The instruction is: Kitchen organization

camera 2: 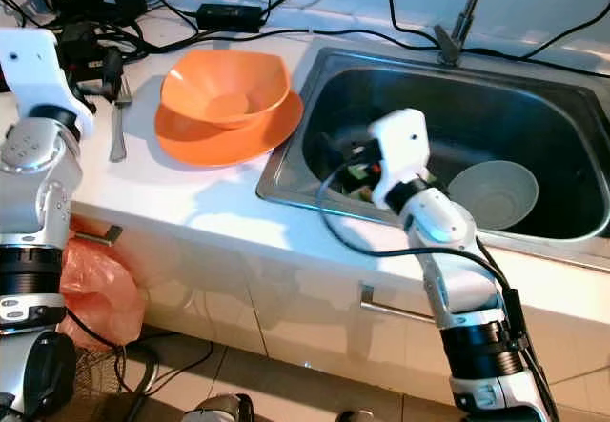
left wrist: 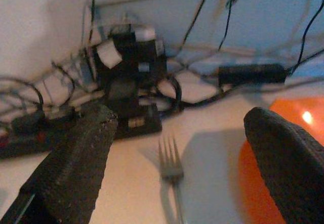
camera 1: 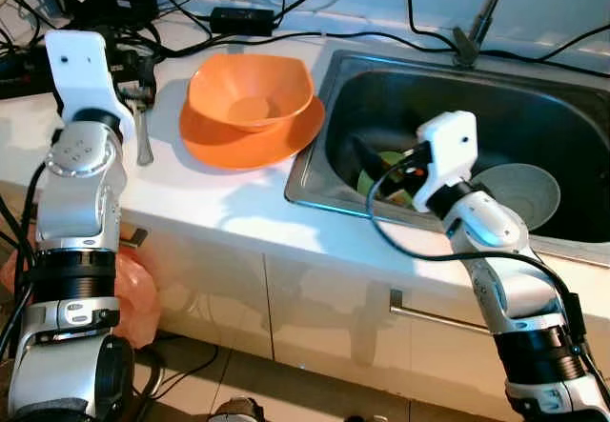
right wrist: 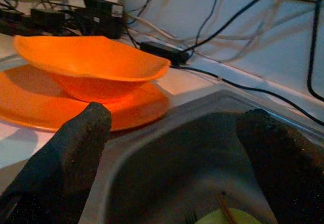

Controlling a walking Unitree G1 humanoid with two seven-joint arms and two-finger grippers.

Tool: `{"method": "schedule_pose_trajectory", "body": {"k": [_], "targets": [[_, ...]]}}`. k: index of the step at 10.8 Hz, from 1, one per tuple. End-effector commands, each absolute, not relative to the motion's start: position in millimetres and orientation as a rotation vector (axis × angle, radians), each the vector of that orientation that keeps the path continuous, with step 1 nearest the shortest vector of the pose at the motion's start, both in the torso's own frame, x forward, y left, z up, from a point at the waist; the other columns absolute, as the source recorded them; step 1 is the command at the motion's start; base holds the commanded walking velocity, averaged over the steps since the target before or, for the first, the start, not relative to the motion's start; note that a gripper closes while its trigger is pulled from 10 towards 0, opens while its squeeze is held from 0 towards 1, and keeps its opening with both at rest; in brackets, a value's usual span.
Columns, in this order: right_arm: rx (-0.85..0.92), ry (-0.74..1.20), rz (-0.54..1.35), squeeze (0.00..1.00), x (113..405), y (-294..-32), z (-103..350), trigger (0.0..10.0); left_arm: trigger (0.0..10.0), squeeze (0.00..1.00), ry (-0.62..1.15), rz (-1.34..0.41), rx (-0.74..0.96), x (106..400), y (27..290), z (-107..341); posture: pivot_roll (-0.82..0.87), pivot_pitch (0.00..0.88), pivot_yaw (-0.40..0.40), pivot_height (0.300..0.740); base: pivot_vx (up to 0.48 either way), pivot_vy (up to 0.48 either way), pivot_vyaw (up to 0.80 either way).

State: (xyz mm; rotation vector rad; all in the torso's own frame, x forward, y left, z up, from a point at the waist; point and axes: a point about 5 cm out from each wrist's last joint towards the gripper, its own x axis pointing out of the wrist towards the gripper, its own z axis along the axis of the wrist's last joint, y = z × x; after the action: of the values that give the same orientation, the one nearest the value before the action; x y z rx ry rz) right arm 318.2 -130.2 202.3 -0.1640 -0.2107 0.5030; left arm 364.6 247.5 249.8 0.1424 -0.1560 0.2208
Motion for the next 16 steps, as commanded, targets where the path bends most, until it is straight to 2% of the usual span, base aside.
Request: {"method": "schedule_pose_trajectory", "body": {"k": [1,7,8,9,10,11,12,13,16], "targets": [[-0.155,-0.203,0.529,1.0,312.3,-128.1,202.3,10.0,10.0,0.0,-0.077,0.241,0.116,369.5,253.8,240.6,0.12,0.127,0.019,0.74,0.0,0.0,0.0],[-0.157,-0.175,0.552,0.98,300.2,-126.4,201.2,10.0,10.0,0.0,0.174,0.187,0.012,383.9,260.3,197.4,0.11,0.14,0.037,0.74,0.0,0.0,0.0],[-0.158,-0.171,0.55,0.94,299.5,-127.3,201.5,10.0,5.1,0.0,0.188,0.169,-0.001,384.8,259.8,193.7,0.1,0.143,0.038,0.74,0.0,0.0,0.0],[-0.159,-0.169,0.548,0.91,299.1,-127.7,201.4,10.0,4.9,0.0,0.2,0.168,-0.019,385.0,259.6,191.4,0.1,0.144,0.038,0.74,0.0,0.0,0.0],[-0.159,-0.165,0.546,0.88,298.9,-128.0,201.1,10.0,6.2,0.0,0.215,0.164,-0.035,385.6,259.6,188.6,0.11,0.146,0.038,0.74,0.0,0.0,0.0],[-0.16,-0.16,0.545,0.87,298.7,-128.0,200.6,10.0,6.4,0.0,0.24,0.158,-0.08,385.8,258.9,183.8,0.1,0.147,0.039,0.74,0.0,0.0,0.0],[-0.161,-0.158,0.544,0.87,299.2,-128.0,199.9,10.0,2.4,0.0,0.267,0.132,-0.135,385.0,257.3,178.0,0.11,0.148,0.039,0.74,0.0,0.0,0.0],[-0.162,-0.157,0.543,0.86,299.8,-127.5,199.6,10.0,0.0,0.0,0.293,0.123,-0.177,383.2,257.3,172.0,0.11,0.148,0.039,0.74,0.0,0.0,0.0],[-0.155,-0.15,0.542,0.83,299.3,-126.6,197.7,10.0,0.0,0.0,0.312,0.118,-0.263,382.8,257.0,169.9,0.11,0.149,0.036,0.74,0.0,0.0,0.0]]}}
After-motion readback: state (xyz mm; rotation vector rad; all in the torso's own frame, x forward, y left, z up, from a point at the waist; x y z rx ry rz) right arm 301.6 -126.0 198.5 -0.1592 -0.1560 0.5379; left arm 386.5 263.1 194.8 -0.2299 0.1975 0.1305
